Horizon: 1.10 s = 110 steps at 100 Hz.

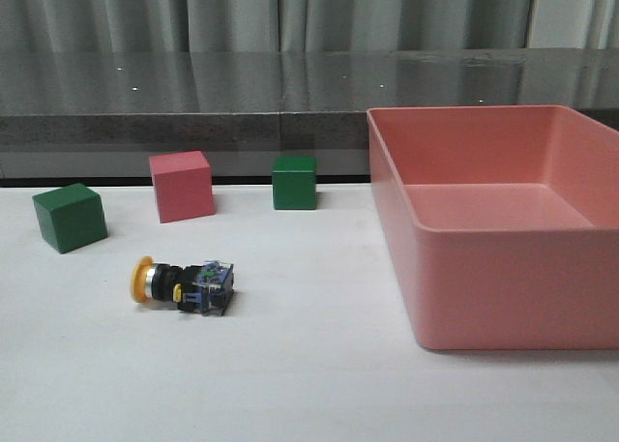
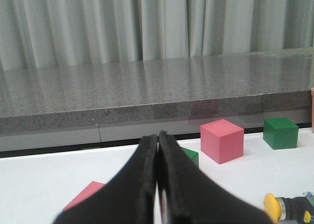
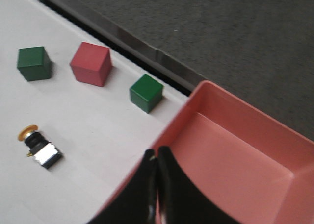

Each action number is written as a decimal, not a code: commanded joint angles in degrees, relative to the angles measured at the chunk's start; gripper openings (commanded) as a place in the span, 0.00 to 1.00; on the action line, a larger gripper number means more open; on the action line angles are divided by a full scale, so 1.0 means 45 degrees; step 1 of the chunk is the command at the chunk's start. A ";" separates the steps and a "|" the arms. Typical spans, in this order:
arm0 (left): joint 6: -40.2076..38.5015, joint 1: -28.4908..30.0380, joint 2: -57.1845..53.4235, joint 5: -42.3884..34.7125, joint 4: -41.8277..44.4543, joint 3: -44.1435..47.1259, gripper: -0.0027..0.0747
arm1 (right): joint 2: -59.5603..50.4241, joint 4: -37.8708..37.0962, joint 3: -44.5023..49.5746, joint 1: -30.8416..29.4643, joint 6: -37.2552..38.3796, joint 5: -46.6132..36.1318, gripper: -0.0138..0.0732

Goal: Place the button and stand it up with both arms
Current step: 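Withdraw the right gripper upward away from the switch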

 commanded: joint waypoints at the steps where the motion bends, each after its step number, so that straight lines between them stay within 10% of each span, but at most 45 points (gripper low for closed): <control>1: -0.0113 0.0014 -0.0405 -0.1039 -0.0078 0.0580 0.01 | -0.2068 0.0004 0.1680 -0.0601 0.0207 -0.1849 0.09; 54: -0.0113 0.0014 -0.0405 -0.3135 -0.3800 0.0344 0.01 | -1.0458 0.0004 1.0930 -0.3167 0.0522 -0.5558 0.09; 86: 0.0211 -0.0010 0.3131 0.3214 -0.4575 -0.3544 0.01 | -1.1119 0.0004 1.1660 -0.3167 0.0522 -0.5512 0.09; 110: 0.5439 -0.0551 0.9142 0.7613 -0.4653 -0.8976 0.01 | -1.1119 0.0004 1.1660 -0.3167 0.0522 -0.5524 0.09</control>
